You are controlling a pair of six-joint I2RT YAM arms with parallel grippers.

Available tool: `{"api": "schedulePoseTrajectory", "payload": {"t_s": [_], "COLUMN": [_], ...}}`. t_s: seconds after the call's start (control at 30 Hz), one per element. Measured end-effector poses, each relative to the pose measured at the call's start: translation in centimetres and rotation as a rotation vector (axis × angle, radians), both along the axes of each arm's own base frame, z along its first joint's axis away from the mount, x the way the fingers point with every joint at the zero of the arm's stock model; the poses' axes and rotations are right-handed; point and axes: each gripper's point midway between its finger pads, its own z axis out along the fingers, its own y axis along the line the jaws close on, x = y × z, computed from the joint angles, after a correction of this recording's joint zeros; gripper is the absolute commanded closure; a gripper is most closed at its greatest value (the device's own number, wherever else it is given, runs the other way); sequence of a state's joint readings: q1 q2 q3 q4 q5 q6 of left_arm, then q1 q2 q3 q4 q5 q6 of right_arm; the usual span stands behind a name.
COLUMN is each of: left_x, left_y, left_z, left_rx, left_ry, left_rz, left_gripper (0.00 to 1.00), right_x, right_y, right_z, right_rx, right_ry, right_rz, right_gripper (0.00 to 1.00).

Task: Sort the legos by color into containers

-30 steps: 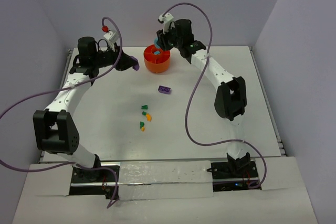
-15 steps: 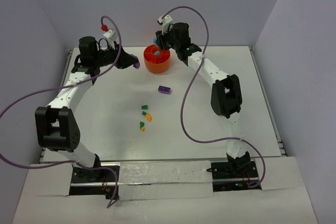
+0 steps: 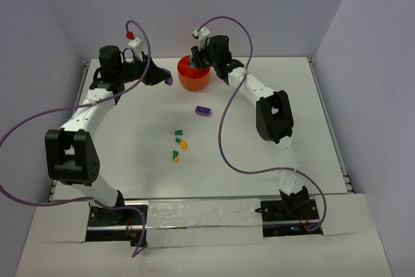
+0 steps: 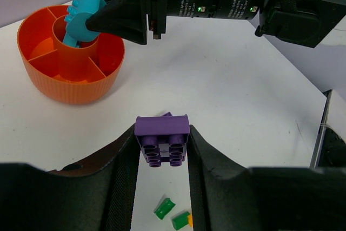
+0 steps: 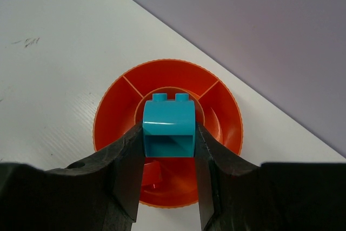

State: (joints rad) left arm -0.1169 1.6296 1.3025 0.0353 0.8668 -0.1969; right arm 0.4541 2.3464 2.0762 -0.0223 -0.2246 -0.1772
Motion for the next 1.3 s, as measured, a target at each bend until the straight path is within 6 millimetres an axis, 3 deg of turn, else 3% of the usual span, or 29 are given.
{"api": "schedulePoseTrajectory", "payload": {"t_s": [0.3,0.43,0.6,0.7,0.77,0.87,0.97,1.07,1.17,1.3], "left_x": [1.3,3.0,5.3,7.0,7.8,9.3,10.1,10.4,10.5,10.4], "left_y": [0.1,0.1,-0.1,-0.3,-0.4,-0.5,-0.6,-0.9,-1.8,-2.9], "left_z": [-0.6,-0.7,-1.4,-2.0,-2.6,-4.1,-5.2,-5.7,-5.2,-5.0], "left_rx": [0.007,0.003,-0.032,-0.066,-0.089,-0.116,-0.119,-0.103,-0.086,-0.055], "left_ry": [-0.006,-0.038,-0.073,-0.118,-0.148,-0.185,-0.218,-0.277,-0.359,-0.451], "left_rz": [0.026,0.037,0.065,0.081,0.088,0.104,0.124,0.139,0.138,0.132], "left_gripper": [1.00,1.00,0.98,0.95,0.95,0.95,0.95,0.96,0.96,0.95], "right_x": [0.2,0.2,-0.9,-2.2,-3.3,-4.6,-5.2,-5.4,-5.7,-6.1], "right_y": [0.2,0.3,0.3,0.0,-0.4,-2.5,-6.3,-10.4,-14.0,-15.5], "right_z": [-0.2,-0.2,0.5,3.1,5.8,10.8,15.6,18.4,18.2,15.2], "right_rx": [0.009,0.022,0.057,0.088,0.109,0.135,0.147,0.152,0.135,0.100], "right_ry": [0.005,0.014,0.051,0.062,0.056,0.019,-0.040,-0.085,-0.074,-0.006], "right_rz": [-0.001,-0.003,0.001,0.014,0.026,0.031,-0.011,-0.071,-0.137,-0.168], "right_gripper": [0.09,0.00,0.00,0.00,0.00,0.00,0.00,0.00,0.00,0.00]}}
